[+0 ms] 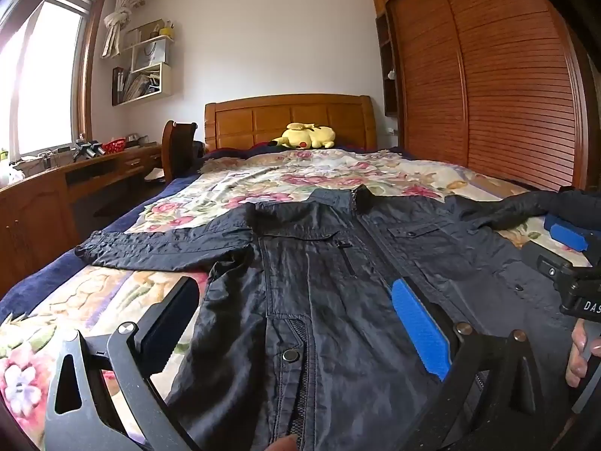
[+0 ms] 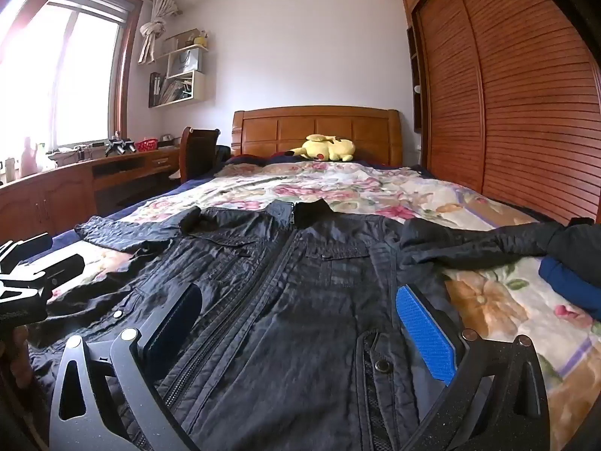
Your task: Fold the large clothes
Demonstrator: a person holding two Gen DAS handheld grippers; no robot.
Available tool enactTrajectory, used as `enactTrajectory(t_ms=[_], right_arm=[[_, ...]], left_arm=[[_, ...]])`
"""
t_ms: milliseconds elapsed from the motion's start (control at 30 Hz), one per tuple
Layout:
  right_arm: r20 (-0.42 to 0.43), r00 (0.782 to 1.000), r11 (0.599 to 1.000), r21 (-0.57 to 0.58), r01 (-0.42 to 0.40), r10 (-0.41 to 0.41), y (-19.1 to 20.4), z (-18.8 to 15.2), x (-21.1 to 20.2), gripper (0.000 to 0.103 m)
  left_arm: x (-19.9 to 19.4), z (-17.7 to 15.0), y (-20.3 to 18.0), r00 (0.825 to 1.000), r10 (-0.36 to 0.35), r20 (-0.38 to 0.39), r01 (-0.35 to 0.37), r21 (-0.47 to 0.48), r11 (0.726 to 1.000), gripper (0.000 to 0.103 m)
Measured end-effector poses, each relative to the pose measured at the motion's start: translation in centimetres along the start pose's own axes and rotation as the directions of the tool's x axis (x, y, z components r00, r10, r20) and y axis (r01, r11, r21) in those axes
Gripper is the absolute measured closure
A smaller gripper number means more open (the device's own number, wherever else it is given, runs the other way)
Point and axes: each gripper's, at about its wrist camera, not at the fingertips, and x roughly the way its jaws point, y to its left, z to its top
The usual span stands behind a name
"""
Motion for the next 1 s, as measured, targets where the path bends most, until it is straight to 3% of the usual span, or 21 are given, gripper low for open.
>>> enactTrajectory(t_ms=[67,1000], right_arm=[[0.001,1.0,1.0,-0.001,0.001,-0.001,0.01,-0.02,0.05,0.0],[0.01,1.0,1.0,0.0,-0.001,0.001,-0.06,-0.09,-0.11,0.0]], left_arm=[[-0.48,-0.14,0.06,0.999,-0.009,0.041,0.009,-0.009,1.0,0.0],[-1.03,0.0,0.12,0.999,-0.014,0.034,0.014,-0.011,1.0,0.0]])
